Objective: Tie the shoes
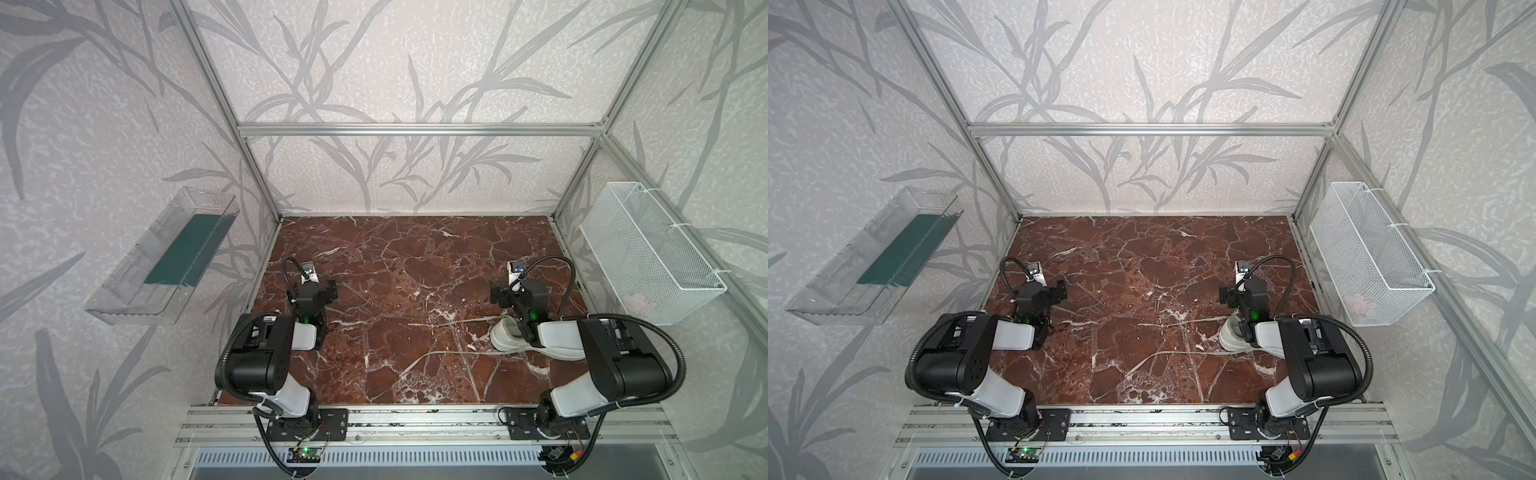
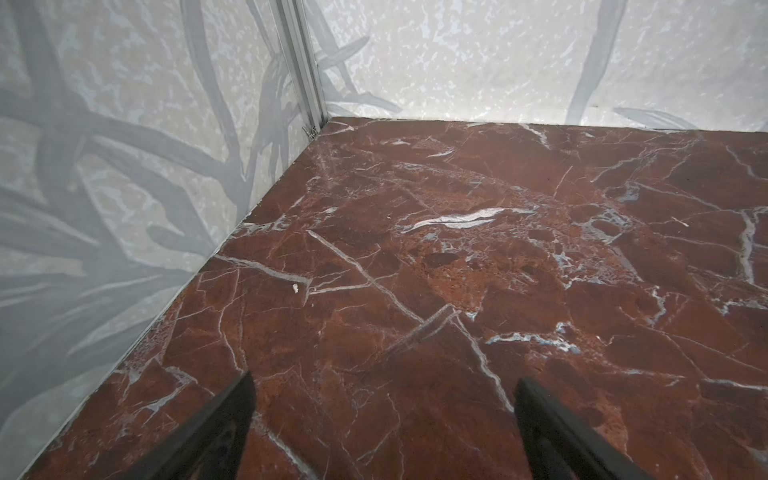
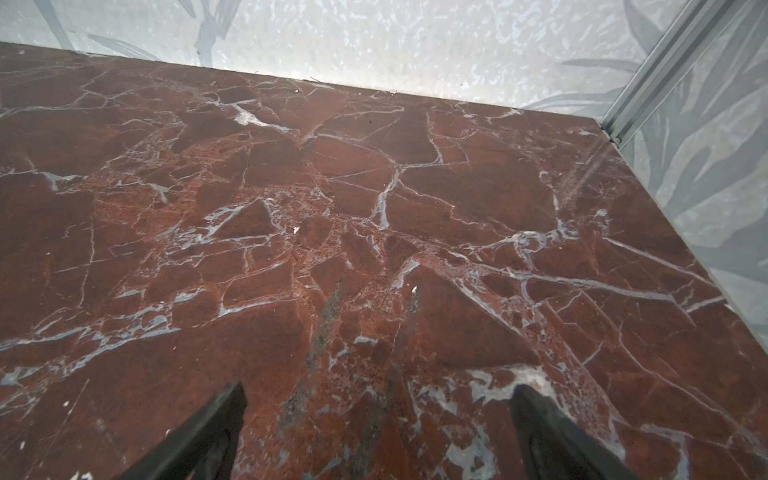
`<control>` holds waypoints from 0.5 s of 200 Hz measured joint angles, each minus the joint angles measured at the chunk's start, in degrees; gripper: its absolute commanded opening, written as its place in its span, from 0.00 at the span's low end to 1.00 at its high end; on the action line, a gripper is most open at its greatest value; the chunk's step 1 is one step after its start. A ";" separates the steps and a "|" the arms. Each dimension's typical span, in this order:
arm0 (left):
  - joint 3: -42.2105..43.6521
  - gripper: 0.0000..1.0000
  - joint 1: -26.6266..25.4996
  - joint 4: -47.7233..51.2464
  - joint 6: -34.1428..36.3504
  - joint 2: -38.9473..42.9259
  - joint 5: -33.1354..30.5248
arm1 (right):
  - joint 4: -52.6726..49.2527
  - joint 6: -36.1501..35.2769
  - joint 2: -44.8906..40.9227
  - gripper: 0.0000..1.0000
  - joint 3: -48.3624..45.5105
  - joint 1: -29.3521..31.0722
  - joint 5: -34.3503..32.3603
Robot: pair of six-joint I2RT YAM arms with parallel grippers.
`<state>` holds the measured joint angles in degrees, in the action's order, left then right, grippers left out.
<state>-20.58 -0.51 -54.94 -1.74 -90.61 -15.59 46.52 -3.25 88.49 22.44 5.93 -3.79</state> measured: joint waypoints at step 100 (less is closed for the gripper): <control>0.00 0.99 0.00 0.02 0.00 0.00 0.02 | 0.00 -0.02 0.00 0.99 0.00 0.00 -0.02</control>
<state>-20.58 -0.51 -54.92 -1.74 -90.61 -15.57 46.52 -3.27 88.49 22.44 5.93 -3.81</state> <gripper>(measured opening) 0.992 0.992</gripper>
